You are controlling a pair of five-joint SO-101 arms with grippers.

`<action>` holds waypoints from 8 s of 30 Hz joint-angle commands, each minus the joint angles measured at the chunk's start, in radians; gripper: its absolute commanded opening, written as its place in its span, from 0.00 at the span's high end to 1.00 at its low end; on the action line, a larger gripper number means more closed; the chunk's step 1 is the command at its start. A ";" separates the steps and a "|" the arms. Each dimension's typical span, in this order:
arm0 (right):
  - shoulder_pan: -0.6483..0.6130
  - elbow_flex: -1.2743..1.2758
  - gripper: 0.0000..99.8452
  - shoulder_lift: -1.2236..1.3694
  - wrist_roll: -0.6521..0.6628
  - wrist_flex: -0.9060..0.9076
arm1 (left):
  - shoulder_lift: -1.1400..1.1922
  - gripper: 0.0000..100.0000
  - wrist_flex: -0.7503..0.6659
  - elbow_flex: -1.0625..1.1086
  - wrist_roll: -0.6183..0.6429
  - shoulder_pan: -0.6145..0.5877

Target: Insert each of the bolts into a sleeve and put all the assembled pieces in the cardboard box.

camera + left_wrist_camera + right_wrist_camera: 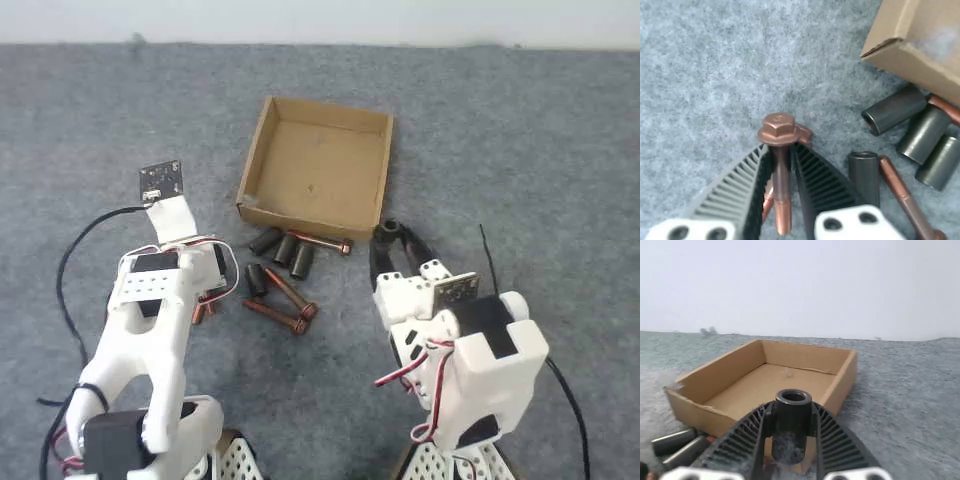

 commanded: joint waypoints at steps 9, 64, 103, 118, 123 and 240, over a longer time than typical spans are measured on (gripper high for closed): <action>-0.173 0.032 0.99 -0.045 0.020 0.012 | -0.051 0.99 -0.032 -0.007 -0.012 -0.005; -0.180 0.032 0.99 -0.045 0.020 0.079 | -0.460 0.99 -0.864 0.271 -0.003 0.588; -0.206 0.032 0.99 -0.045 0.023 0.073 | -0.453 0.99 -0.812 0.265 0.233 0.592; -0.211 0.032 0.99 -0.045 0.084 0.079 | -0.451 0.99 -0.776 0.260 0.135 0.617; -0.208 0.032 0.99 -0.045 0.084 0.079 | -0.451 0.99 -0.776 0.266 0.095 0.638; -0.134 0.034 0.99 -0.047 0.150 0.058 | -0.414 0.73 -0.841 0.467 0.091 0.661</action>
